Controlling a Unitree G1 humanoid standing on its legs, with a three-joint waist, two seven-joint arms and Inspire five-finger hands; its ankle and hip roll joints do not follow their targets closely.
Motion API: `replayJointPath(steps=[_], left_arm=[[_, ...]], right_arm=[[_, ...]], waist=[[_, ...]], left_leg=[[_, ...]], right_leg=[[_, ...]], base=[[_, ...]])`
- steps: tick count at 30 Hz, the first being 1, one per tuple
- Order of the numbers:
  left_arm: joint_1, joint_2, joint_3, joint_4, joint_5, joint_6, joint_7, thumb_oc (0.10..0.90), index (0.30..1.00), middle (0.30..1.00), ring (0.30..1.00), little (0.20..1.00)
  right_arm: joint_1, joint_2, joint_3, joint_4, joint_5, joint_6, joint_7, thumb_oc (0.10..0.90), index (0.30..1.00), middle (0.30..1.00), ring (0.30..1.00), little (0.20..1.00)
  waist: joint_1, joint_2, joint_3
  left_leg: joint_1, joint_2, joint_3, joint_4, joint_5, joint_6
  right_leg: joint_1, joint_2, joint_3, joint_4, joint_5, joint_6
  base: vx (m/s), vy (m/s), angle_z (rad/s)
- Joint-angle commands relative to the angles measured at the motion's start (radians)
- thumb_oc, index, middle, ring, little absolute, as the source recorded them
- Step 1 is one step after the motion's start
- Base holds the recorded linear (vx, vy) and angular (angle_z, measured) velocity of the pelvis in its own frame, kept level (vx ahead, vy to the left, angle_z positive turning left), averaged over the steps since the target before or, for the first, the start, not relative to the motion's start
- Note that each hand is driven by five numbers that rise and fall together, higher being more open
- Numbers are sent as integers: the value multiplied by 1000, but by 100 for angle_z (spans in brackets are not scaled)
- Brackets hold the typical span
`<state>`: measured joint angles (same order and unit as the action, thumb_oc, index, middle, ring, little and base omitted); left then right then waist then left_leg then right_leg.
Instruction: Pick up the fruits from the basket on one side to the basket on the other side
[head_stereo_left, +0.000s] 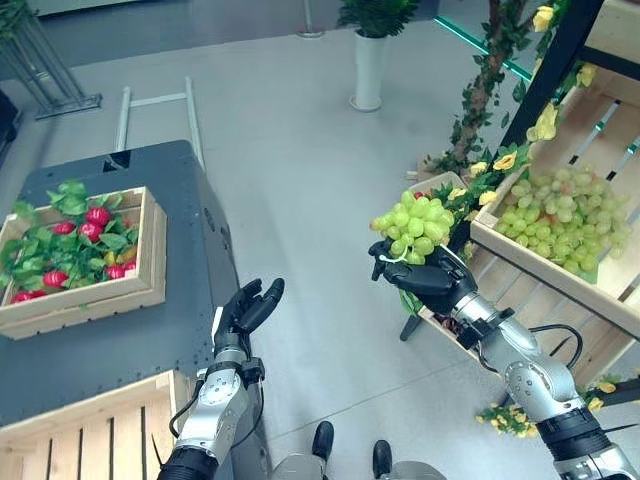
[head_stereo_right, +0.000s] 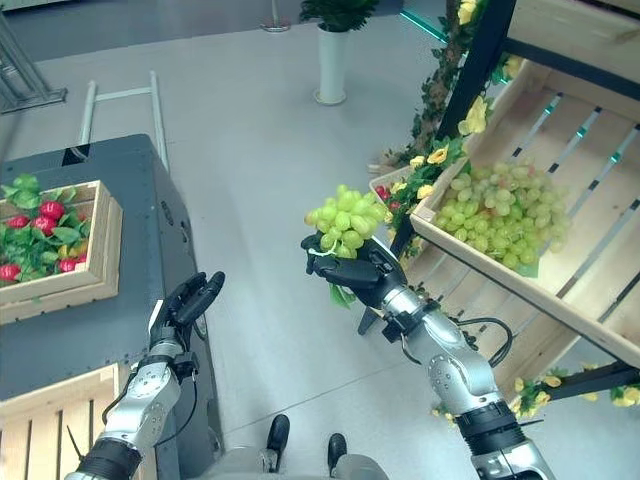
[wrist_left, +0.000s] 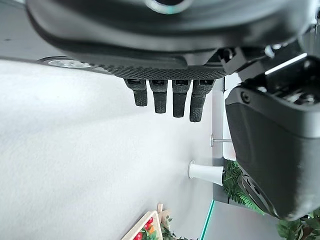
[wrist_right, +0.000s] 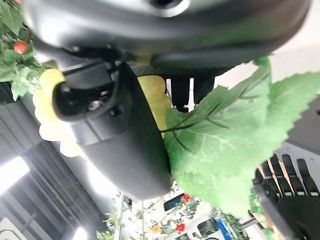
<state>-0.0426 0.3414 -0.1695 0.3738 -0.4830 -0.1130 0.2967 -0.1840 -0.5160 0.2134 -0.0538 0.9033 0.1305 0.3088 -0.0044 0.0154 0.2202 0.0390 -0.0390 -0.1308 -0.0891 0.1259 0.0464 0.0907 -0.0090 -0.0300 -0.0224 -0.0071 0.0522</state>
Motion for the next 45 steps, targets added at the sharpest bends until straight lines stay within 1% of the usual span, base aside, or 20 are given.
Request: replayJointPath(steps=[1, 6, 7, 10, 12, 13, 14, 16, 18, 19, 20, 22, 25, 28, 32, 35, 36, 41, 44, 45], left_arm=[[-84, 38, 6, 12, 35, -81, 9, 800, 900, 900, 900, 900], [-100, 30, -18, 20, 47, -78, 9, 800, 900, 900, 900, 900], [-112, 30, -31, 18, 50, -69, 18, 800, 900, 900, 900, 900], [-117, 32, -41, 16, 55, -67, 42, 800, 900, 900, 900, 900], [-111, 48, -30, 3, 57, -73, 98, 800, 900, 900, 900, 900], [-106, 56, -18, -3, 56, -77, 117, 800, 900, 900, 900, 900], [-105, 58, -15, -5, 56, -78, 119, 800, 900, 900, 900, 900], [-108, 66, 8, -3, 48, -77, 127, 800, 900, 900, 900, 900], [-122, 62, 9, 15, 49, -85, 129, 800, 900, 900, 900, 900], [-135, 59, 5, 28, 54, -94, 142, 800, 900, 900, 900, 900], [-144, 48, 2, 54, 42, -92, 168, 800, 900, 900, 900, 900], [-150, 46, 4, 59, 14, -87, 154, 800, 900, 900, 900, 900], [-138, 34, -2, 47, 29, -83, 176, 800, 900, 900, 900, 900], [-124, 22, -1, 48, 23, -94, 188, 800, 900, 900, 900, 900], [-104, 7, 10, 48, 33, -97, 189, 800, 900, 900, 900, 900], [-84, 9, 19, 54, 39, -90, 186, 800, 900, 900, 900, 900], [-79, 11, 25, 57, 46, -90, 183, 800, 900, 900, 900, 900], [-71, 17, 37, 81, 46, -105, 160, 800, 900, 900, 900, 900], [-72, 15, 38, 107, 44, -107, 138, 800, 900, 900, 900, 900], [-72, 15, 38, 108, 44, -107, 138, 800, 900, 900, 900, 900]], right_arm=[[-55, 24, -51, -140, 89, -52, 78, 400, 300, 300, 300, 300], [-10, 42, -49, -149, 97, -40, 92, 400, 300, 300, 300, 300], [9, 52, -40, -153, 94, -37, 100, 400, 300, 300, 300, 300], [24, 62, -27, -149, 110, -15, 120, 400, 300, 300, 300, 300], [16, 86, 15, -125, 118, 4, 173, 400, 300, 300, 300, 300], [6, 95, 31, -114, 124, 14, 193, 400, 300, 300, 300, 300], [4, 96, 34, -111, 125, 15, 196, 400, 300, 300, 300, 300], [-4, 120, 70, -89, 130, 18, 207, 400, 300, 300, 300, 300], [-5, 141, 95, -63, 114, 16, 211, 400, 300, 300, 300, 300], [-6, 157, 120, -41, 98, 11, 226, 400, 300, 300, 300, 300], [-5, 175, 153, -15, 97, 22, 211, 400, 300, 300, 300, 300], [-7, 180, 173, -13, 106, 35, 194, 400, 300, 300, 300, 300], [26, 170, 172, -17, 94, 51, 214, 400, 300, 300, 300, 300], [58, 157, 154, -25, 114, 48, 215, 400, 300, 300, 300, 300], [76, 155, 133, -30, 117, 29, 201, 400, 300, 300, 300, 300], [102, 142, 98, -76, 76, -12, 191, 400, 300, 300, 300, 300], [111, 120, 75, -101, 42, -27, 185, 400, 300, 300, 300, 300], [114, 42, -12, -172, 15, -26, 195, 400, 300, 300, 300, 300], [102, -5, -61, -215, 25, -3, 226, 400, 300, 300, 300, 300], [102, -5, -61, -215, 25, -3, 226, 400, 300, 300, 300, 300]], waist=[[-1, -48, -96], [-22, -45, -92], [-31, -44, -89], [-34, -43, -84], [-13, -39, -65], [0, -34, -61], [4, -33, -60], [20, -32, -55], [30, -35, -59], [41, -43, -67], [52, -51, -78], [38, -51, -83], [24, -49, -90], [10, -51, -95], [-1, -50, -104], [-18, -51, -108], [-28, -52, -109], [-60, -52, -102], [-73, -56, -103], [-73, -56, -102]], left_leg=[[65, -21, 34, 37, -191, -1], [78, -22, 69, 21, -198, 12], [79, -24, 87, 15, -201, 18], [87, -23, 122, 8, -205, 21], [96, -9, 208, 9, -210, 23], [90, 0, 241, 17, -211, 24], [89, 1, 248, 19, -212, 24], [67, 11, 268, 48, -215, 29], [55, 16, 262, 64, -214, 24], [50, 18, 269, 63, -213, 15], [53, 28, 293, 59, -213, 0], [64, 40, 302, 49, -204, -16], [81, 49, 315, 36, -198, -23], [96, 50, 319, 18, -194, -28], [115, 52, 335, 2, -197, -31], [120, 57, 342, 2, -203, -30], [122, 59, 349, 2, -204, -30], [132, 67, 376, 2, -210, -30], [140, 71, 387, 2, -217, -30], [140, 71, 387, 2, -217, -30]], right_leg=[[19, -32, 8, 46, -66, 4], [-4, -46, 29, 46, -37, 29], [-16, -54, 40, 34, -14, 43], [-31, -60, 23, 29, 5, 57], [-73, -82, -110, 144, 7, 73], [-92, -99, -159, 222, 1, 69], [-97, -103, -166, 239, -4, 68], [-90, -119, -193, 290, -37, 45], [-54, -132, -203, 233, -46, 34], [9, -144, -229, 114, -46, 40], [44, -140, -244, 8, -23, 57], [45, -127, -206, -26, -12, 61], [57, -118, -197, -42, -12, 50], [64, -110, -190, -65, -6, 47], [52, -108, -178, -65, -4, 49], [47, -104, -162, -65, 1, 50], [43, -102, -154, -65, 3, 51], [30, -97, -128, -65, 8, 54], [28, -95, -114, -65, 9, 57], [28, -95, -114, -65, 9, 57]], base=[[-36, 151, -2], [-50, 159, -8], [-67, 160, -17], [-73, 110, -43], [-130, 43, -87], [-117, 24, -109], [-116, 2, -136], [-96, -66, -139], [-34, -121, -76], [16, -206, -50], [33, -224, -46], [60, -135, -40], [70, -60, -18], [48, -48, -5], [49, -15, -4], [63, -16, -20], [27, -7, -6], [14, 5, -14], [24, 2, -17], [37, 6, -13]])
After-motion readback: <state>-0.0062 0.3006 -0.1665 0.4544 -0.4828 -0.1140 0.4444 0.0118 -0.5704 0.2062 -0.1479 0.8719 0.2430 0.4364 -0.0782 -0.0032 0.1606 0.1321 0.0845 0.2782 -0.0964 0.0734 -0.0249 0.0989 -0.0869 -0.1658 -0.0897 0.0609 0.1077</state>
